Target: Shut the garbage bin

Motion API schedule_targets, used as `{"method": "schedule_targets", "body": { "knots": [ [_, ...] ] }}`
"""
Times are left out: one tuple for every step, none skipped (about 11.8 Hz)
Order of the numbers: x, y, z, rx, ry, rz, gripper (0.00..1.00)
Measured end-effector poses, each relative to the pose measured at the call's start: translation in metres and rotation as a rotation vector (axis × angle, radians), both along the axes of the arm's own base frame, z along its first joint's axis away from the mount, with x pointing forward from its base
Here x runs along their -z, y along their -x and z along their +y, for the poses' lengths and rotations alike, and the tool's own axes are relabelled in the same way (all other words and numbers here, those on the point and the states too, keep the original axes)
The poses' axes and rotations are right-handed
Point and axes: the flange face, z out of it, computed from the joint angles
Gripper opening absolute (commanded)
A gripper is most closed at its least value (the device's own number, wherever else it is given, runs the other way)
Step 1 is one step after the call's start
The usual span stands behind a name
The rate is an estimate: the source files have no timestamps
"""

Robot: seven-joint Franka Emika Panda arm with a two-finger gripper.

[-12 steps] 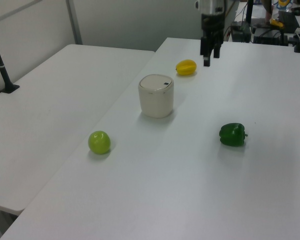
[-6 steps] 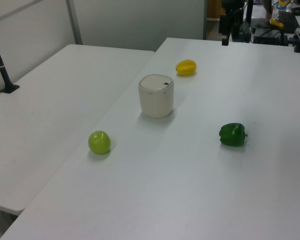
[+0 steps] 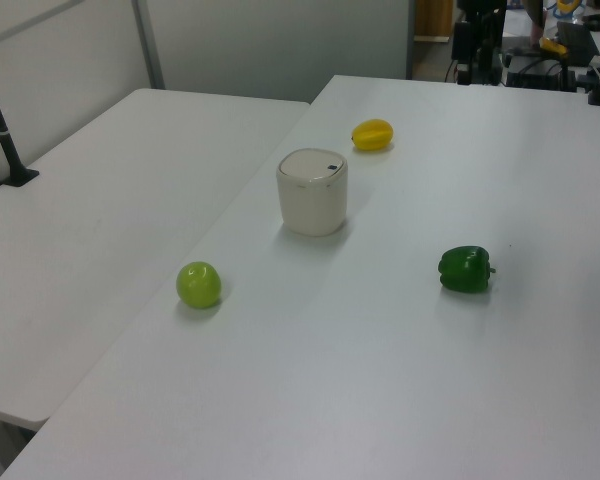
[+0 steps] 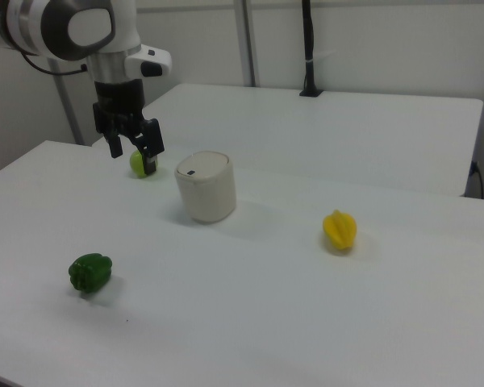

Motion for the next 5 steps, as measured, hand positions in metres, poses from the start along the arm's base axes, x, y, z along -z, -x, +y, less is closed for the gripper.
{"method": "schedule_targets", "body": {
  "knots": [
    [-0.0005,0.0007,-0.0012,0.002,0.0,-0.001,1.0],
    [-0.0004,0.0012,-0.0016,0.003,0.0,0.0,1.0],
    [0.0003,0.0013,-0.0016,0.003,0.0,0.001,1.0],
    [0.0007,0.0013,-0.0016,0.003,0.0,0.002,1.0],
    [0.0009,0.0013,-0.0016,0.003,0.0,0.003,1.0]
  ]
}}
